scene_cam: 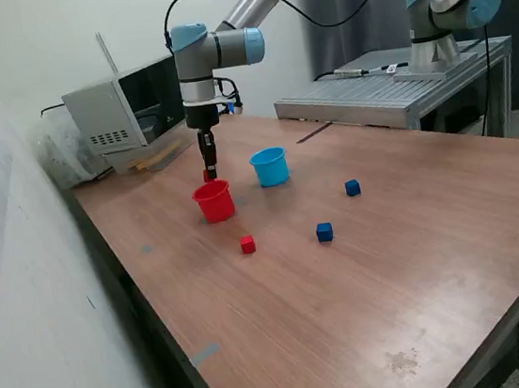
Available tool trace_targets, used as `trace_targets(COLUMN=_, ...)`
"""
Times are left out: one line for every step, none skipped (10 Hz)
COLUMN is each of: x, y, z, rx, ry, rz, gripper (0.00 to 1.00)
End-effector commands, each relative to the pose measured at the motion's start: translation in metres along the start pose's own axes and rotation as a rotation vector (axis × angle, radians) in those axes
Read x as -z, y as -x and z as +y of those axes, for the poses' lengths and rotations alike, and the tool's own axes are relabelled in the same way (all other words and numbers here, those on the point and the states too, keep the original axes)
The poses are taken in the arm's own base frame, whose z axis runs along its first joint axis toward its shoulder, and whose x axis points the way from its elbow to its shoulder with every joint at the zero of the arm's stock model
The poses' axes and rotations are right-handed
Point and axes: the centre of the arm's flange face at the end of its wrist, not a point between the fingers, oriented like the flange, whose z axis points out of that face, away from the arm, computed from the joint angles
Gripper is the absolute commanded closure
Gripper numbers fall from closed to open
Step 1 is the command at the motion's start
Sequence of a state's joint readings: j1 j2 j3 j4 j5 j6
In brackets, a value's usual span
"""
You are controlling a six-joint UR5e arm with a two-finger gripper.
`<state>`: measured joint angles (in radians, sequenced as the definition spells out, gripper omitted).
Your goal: Place red objects in the red bin, and blue objects in the blue bin.
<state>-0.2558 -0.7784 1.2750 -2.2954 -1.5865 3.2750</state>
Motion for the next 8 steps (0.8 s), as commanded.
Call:
trace_targets(x=-0.002, y=0.0, z=0.005, rx=0.0, ry=0.005, rz=-0.002, gripper=0.0)
trace_targets(x=0.0, y=0.0, z=0.007, rx=-0.001, ry=0.011, rz=-0.006, gripper=0.0)
trace_targets(x=0.007, y=-0.003, z=0.007, rx=0.004, ry=0.007, rz=-0.009, gripper=0.0)
trace_targets(x=0.016, y=-0.014, z=0.002, rx=0.02, ry=-0.038, rz=-0.008, gripper=0.0)
trace_targets(x=0.035, y=-0.04, z=-0.004, rx=0.054, ry=-0.034, rz=0.001, gripper=0.0)
trace_targets(x=0.052, y=-0.062, z=-0.008, rx=0.083, ry=-0.04, rz=0.006, gripper=0.0)
trace_targets(x=0.067, y=-0.096, z=-0.016, rx=0.119, ry=-0.047, rz=0.016, gripper=0.0)
trace_targets(x=0.076, y=-0.105, z=-0.015, rx=0.056, ry=-0.041, rz=0.02, gripper=0.0)
